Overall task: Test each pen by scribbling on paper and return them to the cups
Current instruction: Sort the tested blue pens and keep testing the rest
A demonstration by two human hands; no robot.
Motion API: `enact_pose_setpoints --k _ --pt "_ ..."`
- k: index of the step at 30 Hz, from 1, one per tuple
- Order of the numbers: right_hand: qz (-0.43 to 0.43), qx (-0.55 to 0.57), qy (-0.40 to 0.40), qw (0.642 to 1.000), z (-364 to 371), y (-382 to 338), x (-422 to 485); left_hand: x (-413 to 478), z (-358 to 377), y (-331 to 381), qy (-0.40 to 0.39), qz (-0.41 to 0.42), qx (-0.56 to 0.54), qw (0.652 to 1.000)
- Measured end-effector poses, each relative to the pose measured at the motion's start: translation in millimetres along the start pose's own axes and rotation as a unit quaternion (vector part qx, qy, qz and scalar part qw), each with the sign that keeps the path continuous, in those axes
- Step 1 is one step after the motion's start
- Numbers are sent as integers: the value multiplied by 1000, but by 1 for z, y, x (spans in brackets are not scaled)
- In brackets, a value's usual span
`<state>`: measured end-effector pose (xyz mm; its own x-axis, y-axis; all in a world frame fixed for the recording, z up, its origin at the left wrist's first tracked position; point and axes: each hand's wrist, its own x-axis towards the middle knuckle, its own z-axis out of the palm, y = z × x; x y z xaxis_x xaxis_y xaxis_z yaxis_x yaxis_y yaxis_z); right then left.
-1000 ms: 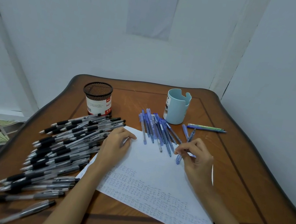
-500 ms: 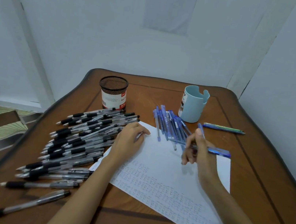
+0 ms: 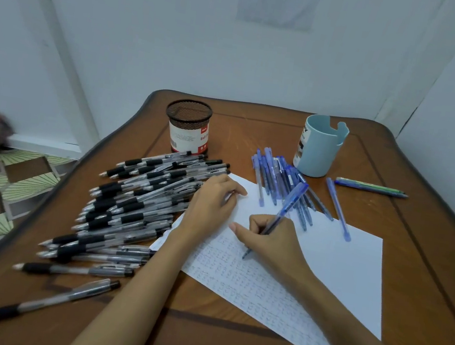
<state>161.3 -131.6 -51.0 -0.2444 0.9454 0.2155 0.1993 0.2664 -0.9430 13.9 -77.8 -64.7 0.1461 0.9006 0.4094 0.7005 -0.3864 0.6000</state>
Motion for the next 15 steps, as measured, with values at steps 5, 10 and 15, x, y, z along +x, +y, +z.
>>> enact_pose_setpoints --k 5,10,15 --pt "-6 15 54 998 0 7 3 0 2 -2 0 0 10 1000" --pt "-15 -21 35 999 1 10 3 1 2 -2 0 2 13 1000" --pt "-13 -16 40 999 0 10 4 0 2 -1 0 0 10 1000"
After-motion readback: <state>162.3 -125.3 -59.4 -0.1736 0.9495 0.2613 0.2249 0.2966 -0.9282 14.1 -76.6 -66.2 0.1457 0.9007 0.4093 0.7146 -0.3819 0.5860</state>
